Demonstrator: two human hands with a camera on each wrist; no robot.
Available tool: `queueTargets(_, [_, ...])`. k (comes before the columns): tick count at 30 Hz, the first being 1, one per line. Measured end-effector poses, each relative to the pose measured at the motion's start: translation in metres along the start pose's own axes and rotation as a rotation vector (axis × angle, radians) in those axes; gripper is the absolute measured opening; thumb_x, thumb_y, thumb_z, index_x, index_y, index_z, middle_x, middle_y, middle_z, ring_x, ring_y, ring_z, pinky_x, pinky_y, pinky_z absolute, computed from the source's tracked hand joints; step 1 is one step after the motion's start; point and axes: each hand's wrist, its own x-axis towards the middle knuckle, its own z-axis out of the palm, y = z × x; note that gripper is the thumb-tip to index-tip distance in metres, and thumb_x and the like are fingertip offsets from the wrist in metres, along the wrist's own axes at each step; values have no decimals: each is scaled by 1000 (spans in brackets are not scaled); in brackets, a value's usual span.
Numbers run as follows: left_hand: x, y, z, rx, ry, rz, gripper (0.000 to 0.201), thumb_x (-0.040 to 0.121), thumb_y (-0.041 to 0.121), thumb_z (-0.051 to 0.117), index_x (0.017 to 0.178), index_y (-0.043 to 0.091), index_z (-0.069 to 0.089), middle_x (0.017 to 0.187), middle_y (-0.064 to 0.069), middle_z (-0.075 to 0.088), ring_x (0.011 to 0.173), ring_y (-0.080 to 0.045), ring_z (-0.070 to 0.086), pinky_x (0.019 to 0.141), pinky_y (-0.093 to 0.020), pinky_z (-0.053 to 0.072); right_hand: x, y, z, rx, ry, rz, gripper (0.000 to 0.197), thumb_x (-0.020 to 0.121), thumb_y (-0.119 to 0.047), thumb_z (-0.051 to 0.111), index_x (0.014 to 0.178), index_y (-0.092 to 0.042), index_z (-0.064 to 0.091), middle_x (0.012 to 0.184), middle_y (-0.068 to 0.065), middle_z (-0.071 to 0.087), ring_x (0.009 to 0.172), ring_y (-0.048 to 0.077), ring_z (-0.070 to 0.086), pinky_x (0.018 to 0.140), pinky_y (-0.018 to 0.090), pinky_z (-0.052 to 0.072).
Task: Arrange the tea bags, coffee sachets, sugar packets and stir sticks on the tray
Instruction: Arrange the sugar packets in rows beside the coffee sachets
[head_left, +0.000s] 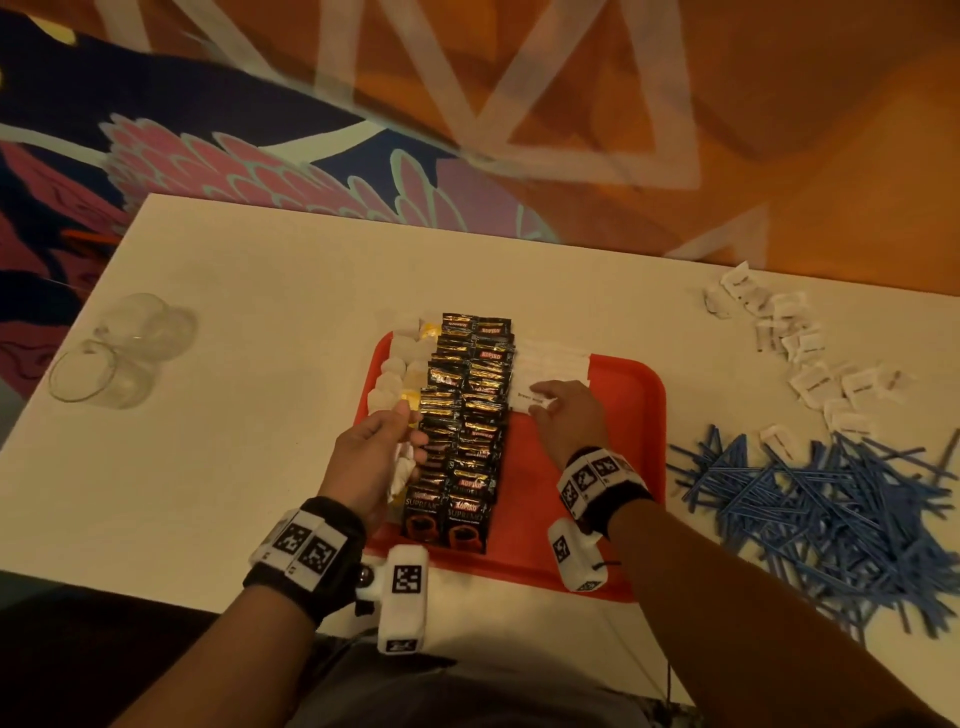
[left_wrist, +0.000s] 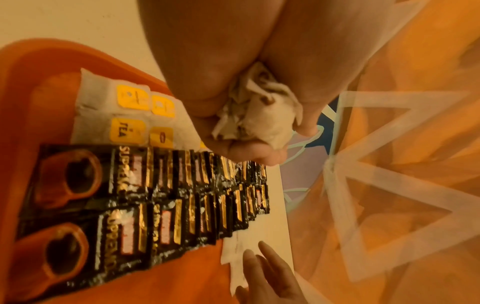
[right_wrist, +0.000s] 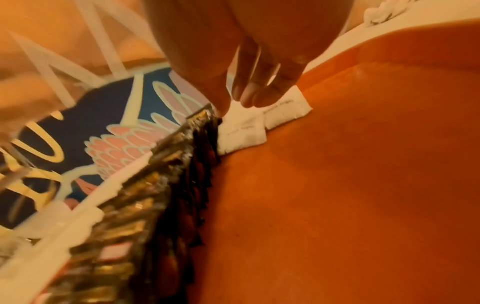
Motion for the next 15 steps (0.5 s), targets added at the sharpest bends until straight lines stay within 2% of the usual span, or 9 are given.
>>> queueTargets(3, [-6,3,21,-6,-47,-32,39,101,46,48,103,11,65,75,-2,65,59,-12,58,48,-25,46,-21,-18,-18,108,-95,-23,13,89,-22,66,100,-26,70,97,-12,64,80,-1,55,73,13,41])
queueTargets(5, [-11,6,38,-36,-63,-48,45,101,49,43,104,10,65,74,-3,64,57,-12,57,46,-25,46,-38,-34,-33,170,-179,-89,6,87,-25,70,93,-25,72,88,-14,66,78,-3,58,67,6,41])
queueTargets(7, [-16,7,54,-56,-78,-64,53,102,52,38,106,6,65,72,-5,63,54,-14,58,46,-25,46,-53,-48,-46,232,-216,-154,4,85,-25,73,87,-22,72,82,-12,68,76,1,60,66,7,44])
queueTargets(8, [-19,7,62,-65,-98,-72,59,102,55,36,107,4,65,74,-8,65,55,-17,60,48,-28,48,-60,-55,-51,276,-216,-170,5,84,-27,74,85,-22,73,81,-9,69,75,3,62,66,10,47])
queueTargets(10, [-27,6,77,-75,-133,-83,67,100,60,32,106,3,67,86,-16,73,70,-27,70,64,-35,55,-72,-63,-60,346,-208,-174,10,82,-30,77,82,-20,74,76,-7,70,72,6,64,67,18,51])
queueTargets(12, [-37,6,91,-44,-175,-84,71,101,61,27,105,4,68,92,-17,76,83,-27,75,74,-35,58,-79,-65,-68,347,-217,-149,10,81,-30,78,78,-21,74,70,-15,66,64,-2,60,62,13,48])
queueTargets(14, [-45,5,103,53,-180,-60,75,100,64,23,101,7,71,87,-11,77,81,-22,74,71,-32,54,-85,-62,-77,321,-230,-131,11,82,-24,77,72,-24,72,72,-24,62,62,-10,57,59,5,41])
queueTargets(15, [-48,5,107,88,-178,-47,76,98,67,22,98,8,71,85,-10,77,77,-20,72,67,-30,52,-87,-61,-81,325,-227,-126,16,83,-21,76,68,-27,70,76,-23,64,64,-10,58,60,5,41])
